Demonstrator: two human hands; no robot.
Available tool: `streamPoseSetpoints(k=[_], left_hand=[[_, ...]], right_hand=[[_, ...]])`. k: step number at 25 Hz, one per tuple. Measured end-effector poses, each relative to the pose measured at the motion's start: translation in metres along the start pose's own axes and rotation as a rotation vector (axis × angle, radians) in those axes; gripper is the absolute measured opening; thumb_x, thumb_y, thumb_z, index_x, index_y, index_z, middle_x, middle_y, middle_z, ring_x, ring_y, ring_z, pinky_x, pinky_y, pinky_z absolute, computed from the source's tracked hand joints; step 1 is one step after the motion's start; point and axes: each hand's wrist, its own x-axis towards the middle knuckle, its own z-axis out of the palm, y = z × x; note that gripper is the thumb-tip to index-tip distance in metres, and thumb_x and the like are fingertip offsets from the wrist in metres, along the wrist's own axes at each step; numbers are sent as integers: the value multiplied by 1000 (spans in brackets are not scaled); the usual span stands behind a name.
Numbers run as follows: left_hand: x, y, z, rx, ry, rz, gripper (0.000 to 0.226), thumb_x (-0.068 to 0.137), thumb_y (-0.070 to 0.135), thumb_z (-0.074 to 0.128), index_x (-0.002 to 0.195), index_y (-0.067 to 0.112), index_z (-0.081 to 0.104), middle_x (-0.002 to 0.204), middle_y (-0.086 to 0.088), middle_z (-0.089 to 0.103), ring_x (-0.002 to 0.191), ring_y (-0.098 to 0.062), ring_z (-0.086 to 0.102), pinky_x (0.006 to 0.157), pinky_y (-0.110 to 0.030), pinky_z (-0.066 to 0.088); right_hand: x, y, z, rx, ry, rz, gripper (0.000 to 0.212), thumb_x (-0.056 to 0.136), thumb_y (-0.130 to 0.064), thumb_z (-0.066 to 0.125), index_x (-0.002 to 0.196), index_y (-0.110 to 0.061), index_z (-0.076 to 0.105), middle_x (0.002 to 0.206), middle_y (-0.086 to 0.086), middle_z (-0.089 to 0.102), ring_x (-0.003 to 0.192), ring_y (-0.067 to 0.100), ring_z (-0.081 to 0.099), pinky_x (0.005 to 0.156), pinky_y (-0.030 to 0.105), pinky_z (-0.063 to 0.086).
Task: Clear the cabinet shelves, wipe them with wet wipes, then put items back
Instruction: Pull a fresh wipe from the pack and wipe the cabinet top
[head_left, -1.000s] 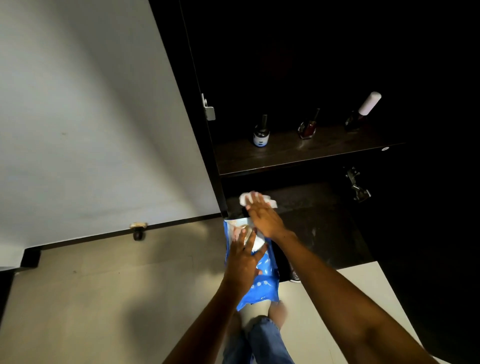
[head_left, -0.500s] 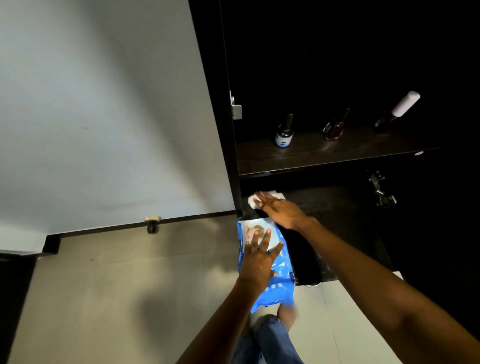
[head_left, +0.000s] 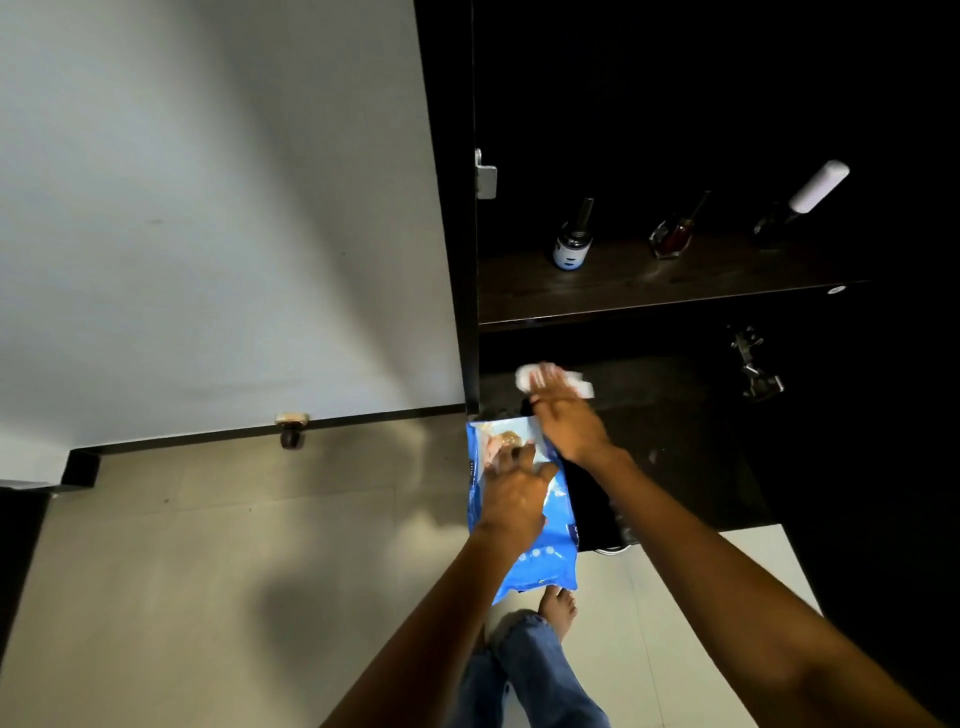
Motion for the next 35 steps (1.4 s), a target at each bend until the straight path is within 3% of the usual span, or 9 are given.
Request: streamPoseSetpoints(k=[4, 8, 13, 15, 18, 20, 26, 29, 35], left_hand=[[5, -3, -12, -86, 97, 11, 48, 84, 16, 57, 130, 12, 44, 135, -15, 44, 126, -34, 39, 105, -39, 34], [19, -6, -19, -42, 132, 33, 38, 84, 11, 56, 122, 5, 53, 126, -20, 50, 118, -37, 45, 101, -38, 38], [36, 6, -22, 80, 156, 141, 32, 82, 10, 59, 114, 8, 61, 135, -18, 44, 126, -37, 39, 106, -44, 37], [44, 16, -26, 56, 132, 199, 33, 83, 8, 54, 116, 10, 60, 136, -18, 45, 127, -37, 39, 109, -42, 32], [60, 31, -29, 78, 191, 197, 26, 75, 12, 62, 100, 12, 68, 110, -12, 66, 107, -27, 59, 97, -28, 41], [67, 39, -36, 31, 136, 126, 20, 77, 10, 61, 95, 5, 68, 101, -17, 68, 98, -31, 63, 87, -30, 46], [72, 46, -42, 56, -89, 17, 28, 86, 6, 52, 112, 7, 60, 119, -17, 59, 114, -32, 54, 95, -35, 42], [72, 49, -40, 71, -80, 15, 28, 87, 9, 53, 114, 7, 58, 122, -16, 56, 118, -32, 50, 98, -35, 39], [75, 44, -39, 101, 143, 53, 29, 67, 19, 75, 93, 8, 66, 100, -13, 65, 100, -23, 61, 87, -24, 44]], right_hand=[[30, -23, -3, -123, -154, -226, 50, 99, -21, 29, 148, -20, 19, 157, 4, 18, 145, 21, 14, 116, 29, 3], [36, 22, -15, -227, -18, -264, 58, 92, -44, 17, 145, -23, 28, 151, 5, 33, 141, 26, 26, 117, 41, 14], [-9, 113, -38, -57, 349, 293, 54, 96, -33, 29, 141, -3, 33, 148, 24, 30, 140, 37, 26, 112, 49, 23], [-27, 115, -22, -32, 376, 229, 54, 100, -34, 20, 138, -1, 38, 142, 29, 37, 140, 32, 26, 111, 44, 27], [-47, 83, 3, -92, 176, -87, 59, 91, -35, 18, 145, -11, 23, 152, 17, 20, 144, 18, 8, 115, 23, 0], [-39, 74, -9, -115, 87, -223, 66, 86, -39, 11, 148, -17, 15, 156, 5, 7, 145, 17, 2, 115, 21, -4], [-17, 130, -47, -49, 316, 286, 55, 96, -29, 25, 146, -7, 22, 156, 17, 14, 145, 26, 11, 117, 29, 7], [-38, 105, -14, -61, 326, 120, 66, 87, -36, 17, 142, -4, 33, 151, 20, 25, 140, 33, 26, 114, 21, 3], [11, 81, -41, -143, 164, -175, 58, 91, -35, 17, 148, -21, 20, 157, 0, 14, 145, 13, 7, 113, 21, -2]])
